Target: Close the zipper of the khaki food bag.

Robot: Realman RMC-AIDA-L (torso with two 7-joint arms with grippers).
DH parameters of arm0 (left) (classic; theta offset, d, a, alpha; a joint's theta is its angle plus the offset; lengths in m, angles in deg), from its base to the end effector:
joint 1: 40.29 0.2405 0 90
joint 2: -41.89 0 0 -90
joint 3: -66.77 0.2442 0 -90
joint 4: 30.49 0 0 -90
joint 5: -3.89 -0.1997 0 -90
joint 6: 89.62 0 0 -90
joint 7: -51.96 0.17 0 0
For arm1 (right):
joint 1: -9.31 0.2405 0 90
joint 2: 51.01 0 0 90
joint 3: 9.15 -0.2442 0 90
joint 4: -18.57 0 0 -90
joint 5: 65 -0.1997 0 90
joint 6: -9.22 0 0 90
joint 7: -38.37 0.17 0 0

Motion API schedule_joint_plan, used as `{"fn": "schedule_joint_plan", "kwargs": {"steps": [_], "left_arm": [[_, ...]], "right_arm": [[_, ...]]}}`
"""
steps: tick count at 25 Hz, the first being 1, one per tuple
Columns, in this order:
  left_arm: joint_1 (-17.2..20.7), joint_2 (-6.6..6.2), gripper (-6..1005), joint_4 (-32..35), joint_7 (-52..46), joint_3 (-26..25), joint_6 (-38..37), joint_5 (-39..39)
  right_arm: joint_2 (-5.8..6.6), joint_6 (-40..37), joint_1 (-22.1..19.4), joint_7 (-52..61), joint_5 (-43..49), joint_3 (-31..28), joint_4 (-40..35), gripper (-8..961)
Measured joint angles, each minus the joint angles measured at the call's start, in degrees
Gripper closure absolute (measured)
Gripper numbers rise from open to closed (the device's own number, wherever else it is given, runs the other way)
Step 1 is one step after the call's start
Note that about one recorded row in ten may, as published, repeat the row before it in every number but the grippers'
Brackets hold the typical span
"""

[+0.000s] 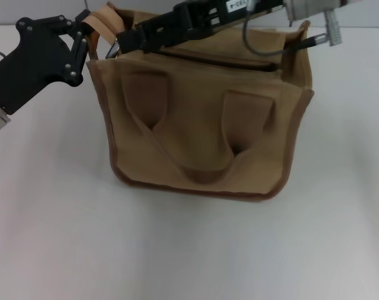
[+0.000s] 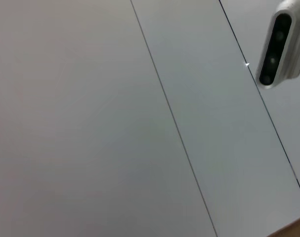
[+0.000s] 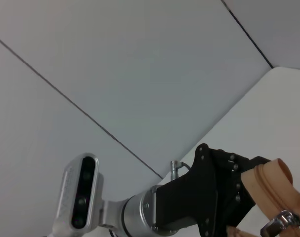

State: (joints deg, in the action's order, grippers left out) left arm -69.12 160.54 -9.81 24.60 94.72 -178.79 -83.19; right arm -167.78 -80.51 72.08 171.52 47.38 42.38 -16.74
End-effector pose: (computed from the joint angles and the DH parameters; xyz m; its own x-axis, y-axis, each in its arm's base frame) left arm -0.2366 0.3439 0.0260 0.7401 -0.3557 0.5708 0.2660 -0.6247 -0.7342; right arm 0.0337 0.3872 -0.0349 0.6657 -0.7001 -0.2584 -0.6336 -0.7132 0.3000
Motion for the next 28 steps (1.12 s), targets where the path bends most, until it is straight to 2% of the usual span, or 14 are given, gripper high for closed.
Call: {"fn": "schedule_joint_plan", "kwargs": {"steps": [4, 18, 28], "left_arm": [[-0.2, -0.05, 981, 0.2, -1.1, 0.0, -0.1, 0.0], [-0.5, -0.05, 981, 1.0, -2.5, 0.0, -0.7, 0.0], [-0.6, 0.05, 980, 4.7, -7.9, 0.8, -2.7, 0.0]], "right_arm": [[-0.15, 2.6, 1.3, 0.6, 0.0, 0.4, 2.8, 186], [-0.78, 7.4, 2.0, 2.2, -0.1, 2.3, 4.0, 185], [-1.33, 8.6, 2.2, 2.6, -0.6, 2.3, 4.2, 186]]}}
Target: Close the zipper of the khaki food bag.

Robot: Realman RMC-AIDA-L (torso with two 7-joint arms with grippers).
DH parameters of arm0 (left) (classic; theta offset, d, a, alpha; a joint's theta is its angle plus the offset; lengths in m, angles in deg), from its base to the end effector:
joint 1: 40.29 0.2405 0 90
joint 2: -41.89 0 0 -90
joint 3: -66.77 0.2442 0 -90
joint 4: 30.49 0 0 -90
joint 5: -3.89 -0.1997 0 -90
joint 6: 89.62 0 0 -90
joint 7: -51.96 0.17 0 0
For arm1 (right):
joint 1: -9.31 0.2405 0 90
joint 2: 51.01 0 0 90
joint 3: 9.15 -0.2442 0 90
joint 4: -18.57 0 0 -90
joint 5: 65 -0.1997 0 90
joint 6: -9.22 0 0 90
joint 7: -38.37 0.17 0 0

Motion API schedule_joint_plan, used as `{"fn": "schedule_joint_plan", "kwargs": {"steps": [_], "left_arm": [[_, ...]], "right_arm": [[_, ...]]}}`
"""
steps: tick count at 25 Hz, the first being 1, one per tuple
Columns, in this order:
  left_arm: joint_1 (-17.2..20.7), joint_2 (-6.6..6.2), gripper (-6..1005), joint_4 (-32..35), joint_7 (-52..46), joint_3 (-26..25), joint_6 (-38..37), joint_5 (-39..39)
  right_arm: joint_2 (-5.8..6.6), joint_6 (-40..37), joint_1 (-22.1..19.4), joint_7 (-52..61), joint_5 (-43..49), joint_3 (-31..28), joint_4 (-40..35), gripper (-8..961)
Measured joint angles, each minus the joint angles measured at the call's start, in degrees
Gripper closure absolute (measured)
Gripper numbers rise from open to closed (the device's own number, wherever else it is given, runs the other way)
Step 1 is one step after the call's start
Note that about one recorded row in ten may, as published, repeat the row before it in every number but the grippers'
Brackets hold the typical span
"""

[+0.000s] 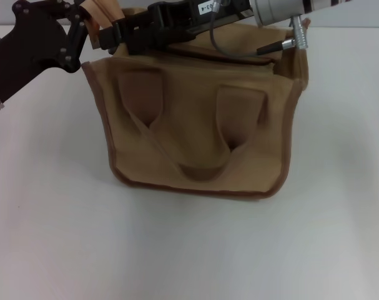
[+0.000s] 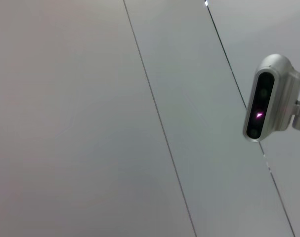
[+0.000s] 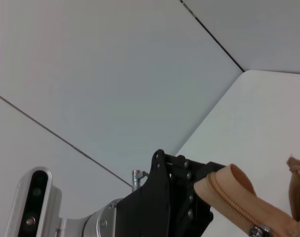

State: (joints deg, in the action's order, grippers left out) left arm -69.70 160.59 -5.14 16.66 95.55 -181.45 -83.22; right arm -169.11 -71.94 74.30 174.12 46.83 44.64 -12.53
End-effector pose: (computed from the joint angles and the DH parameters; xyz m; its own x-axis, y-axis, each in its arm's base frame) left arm -0.2226 0.3464 0.0389 0.6945 -0.3524 0.6272 0.2745 -0.6761 -0.6838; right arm 0.0279 0.3983 -0.0589 0.6023 -0.7520 -0.2680 -0.7051 -0.6585 0.2630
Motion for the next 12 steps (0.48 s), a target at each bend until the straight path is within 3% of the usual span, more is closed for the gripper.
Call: {"fn": "schedule_joint_plan", "kwargs": {"steps": [12], "left_arm": [[-0.5, 0.04, 979, 2.5, -4.1, 0.5, -1.3, 0.0]], "right_arm": [[-0.28, 1.1, -0.3, -1.2, -0.1, -0.2, -0.5, 187]]}}
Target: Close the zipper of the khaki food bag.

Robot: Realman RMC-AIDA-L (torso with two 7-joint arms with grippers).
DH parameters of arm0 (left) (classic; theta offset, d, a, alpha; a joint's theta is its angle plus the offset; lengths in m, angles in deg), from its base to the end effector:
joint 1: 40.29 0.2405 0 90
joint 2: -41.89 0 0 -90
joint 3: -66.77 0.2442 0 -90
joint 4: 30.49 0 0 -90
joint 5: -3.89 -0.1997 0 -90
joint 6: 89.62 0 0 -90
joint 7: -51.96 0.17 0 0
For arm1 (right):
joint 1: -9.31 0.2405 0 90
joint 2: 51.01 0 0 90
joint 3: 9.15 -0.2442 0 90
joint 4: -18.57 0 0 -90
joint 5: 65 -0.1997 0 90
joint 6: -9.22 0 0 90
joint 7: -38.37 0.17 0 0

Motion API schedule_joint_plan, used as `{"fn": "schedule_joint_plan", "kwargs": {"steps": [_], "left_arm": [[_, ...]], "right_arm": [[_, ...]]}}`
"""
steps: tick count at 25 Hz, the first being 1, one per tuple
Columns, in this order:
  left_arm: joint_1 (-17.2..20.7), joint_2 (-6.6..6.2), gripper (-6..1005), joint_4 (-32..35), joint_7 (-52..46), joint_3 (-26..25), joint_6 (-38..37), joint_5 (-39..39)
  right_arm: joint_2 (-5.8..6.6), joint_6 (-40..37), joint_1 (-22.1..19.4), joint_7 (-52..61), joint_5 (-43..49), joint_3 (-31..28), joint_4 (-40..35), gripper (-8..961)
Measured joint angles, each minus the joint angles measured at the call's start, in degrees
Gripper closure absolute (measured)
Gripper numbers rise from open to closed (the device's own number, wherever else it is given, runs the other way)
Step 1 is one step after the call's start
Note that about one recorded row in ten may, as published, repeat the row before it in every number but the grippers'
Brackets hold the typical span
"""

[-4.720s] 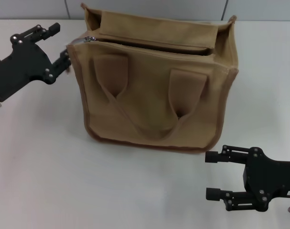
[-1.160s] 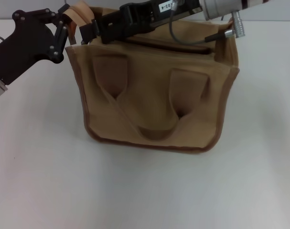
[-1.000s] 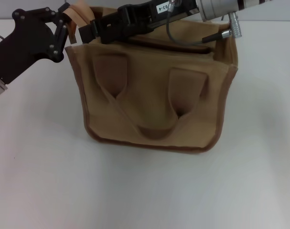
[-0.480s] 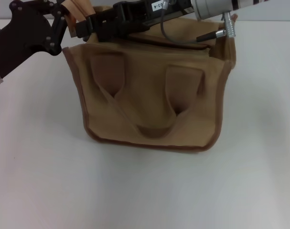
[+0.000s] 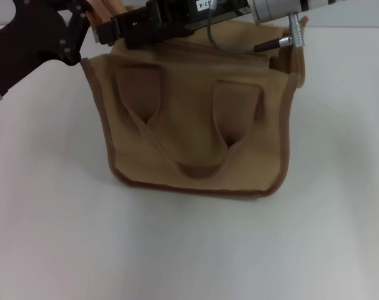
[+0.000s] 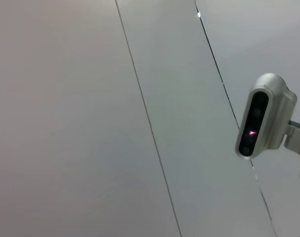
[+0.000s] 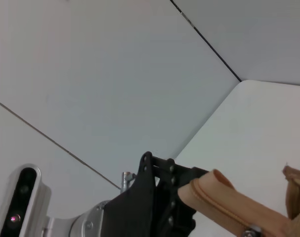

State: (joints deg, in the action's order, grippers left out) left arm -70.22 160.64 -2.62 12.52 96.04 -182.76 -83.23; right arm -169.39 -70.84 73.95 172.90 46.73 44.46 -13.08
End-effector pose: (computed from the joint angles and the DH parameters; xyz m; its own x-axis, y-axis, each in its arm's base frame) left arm -0.2136 0.3481 0.0452 0.6714 -0.3492 0.6537 0.2713 -0.7050 -0.6553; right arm 0.0280 0.4012 -0.0587 0.6093 -0.7369 -0.2929 -0.6962 -0.6739 0.2473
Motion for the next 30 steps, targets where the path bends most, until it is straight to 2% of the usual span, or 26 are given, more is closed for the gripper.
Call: {"fn": "schedule_joint_plan", "kwargs": {"steps": [18, 28, 30], "left_arm": [[-0.3, 0.05, 978, 2.5, -3.3, 3.1, -2.3, 0.6], [-0.3, 0.08, 978, 2.5, -3.5, 3.1, -2.2, 0.7], [-0.3, 0.08, 978, 2.5, -3.6, 3.1, -2.2, 0.7]], "right_arm": [[0.0, -1.6, -2.6, -3.2, -2.4, 0.1, -1.4, 186], [-0.5, -0.7, -2.5, -3.2, -2.4, 0.1, -1.3, 299], [-0.55, -0.1, -2.5, -3.2, -2.4, 0.1, -1.2, 366]]}}
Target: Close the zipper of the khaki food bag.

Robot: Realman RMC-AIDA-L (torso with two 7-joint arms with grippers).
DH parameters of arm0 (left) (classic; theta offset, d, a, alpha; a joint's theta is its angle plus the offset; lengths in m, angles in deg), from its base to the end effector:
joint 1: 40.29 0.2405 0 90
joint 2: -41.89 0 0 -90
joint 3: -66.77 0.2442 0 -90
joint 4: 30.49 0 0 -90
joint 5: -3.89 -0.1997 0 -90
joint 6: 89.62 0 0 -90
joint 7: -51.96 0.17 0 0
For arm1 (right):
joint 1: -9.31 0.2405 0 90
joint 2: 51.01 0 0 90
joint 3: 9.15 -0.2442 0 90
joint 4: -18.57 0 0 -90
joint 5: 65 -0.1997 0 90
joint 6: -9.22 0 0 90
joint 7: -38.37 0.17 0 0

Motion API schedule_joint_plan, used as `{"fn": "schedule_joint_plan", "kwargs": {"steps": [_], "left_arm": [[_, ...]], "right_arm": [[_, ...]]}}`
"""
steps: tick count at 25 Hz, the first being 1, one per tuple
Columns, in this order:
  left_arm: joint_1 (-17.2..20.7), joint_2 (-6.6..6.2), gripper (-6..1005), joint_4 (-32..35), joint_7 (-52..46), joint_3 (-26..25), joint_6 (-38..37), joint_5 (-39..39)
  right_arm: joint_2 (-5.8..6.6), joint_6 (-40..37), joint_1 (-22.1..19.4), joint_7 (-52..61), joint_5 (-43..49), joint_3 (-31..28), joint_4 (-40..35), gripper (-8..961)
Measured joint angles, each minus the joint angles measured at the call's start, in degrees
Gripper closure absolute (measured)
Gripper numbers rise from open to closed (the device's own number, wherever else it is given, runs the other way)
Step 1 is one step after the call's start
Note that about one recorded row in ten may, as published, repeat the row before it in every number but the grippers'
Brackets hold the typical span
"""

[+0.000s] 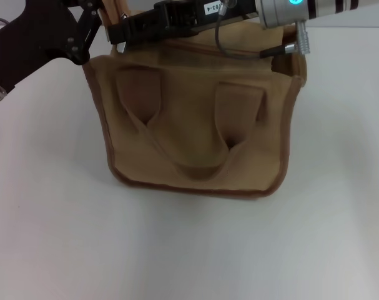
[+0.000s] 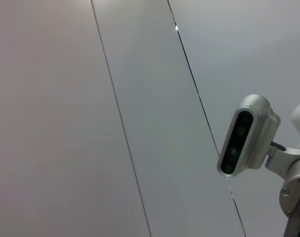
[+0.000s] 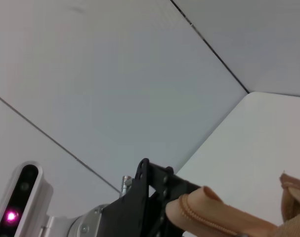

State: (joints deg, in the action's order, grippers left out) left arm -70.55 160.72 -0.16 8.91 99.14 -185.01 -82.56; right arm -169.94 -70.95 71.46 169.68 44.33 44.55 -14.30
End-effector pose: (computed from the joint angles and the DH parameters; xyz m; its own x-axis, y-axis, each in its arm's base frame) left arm -0.1996 0.3447 0.0449 0.6442 -0.3497 0.6802 0.2315 -0.7585 -0.6092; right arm 0.0343 0.3990 -0.0564 0.6096 -0.7166 -0.3389 -0.6722 -0.6939 0.2581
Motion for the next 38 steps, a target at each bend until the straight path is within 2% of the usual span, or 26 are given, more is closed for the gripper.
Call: {"fn": "schedule_joint_plan", "kwargs": {"steps": [10, 23, 34, 38], "left_arm": [[0.0, 0.0, 977, 0.0, 0.0, 0.6, 0.0, 0.0], [-0.4, 0.0, 976, 0.0, -0.5, 0.6, 0.2, 0.0], [-0.4, 0.09, 976, 0.0, -0.6, 0.6, 0.4, 0.1], [-0.3, 0.09, 975, 0.0, -0.5, 0.1, 1.0, 0.3]], "right_arm": [[-0.16, 1.1, 0.1, 0.4, 0.0, 0.7, 0.3, 723], [-0.27, 1.9, 0.1, 0.3, 0.2, 0.9, 0.3, 721], [-0.34, 2.1, -0.1, -0.6, 0.4, 0.9, 0.0, 950], [-0.31, 2.3, -0.4, -0.6, 0.5, 0.9, -0.2, 945]]}}
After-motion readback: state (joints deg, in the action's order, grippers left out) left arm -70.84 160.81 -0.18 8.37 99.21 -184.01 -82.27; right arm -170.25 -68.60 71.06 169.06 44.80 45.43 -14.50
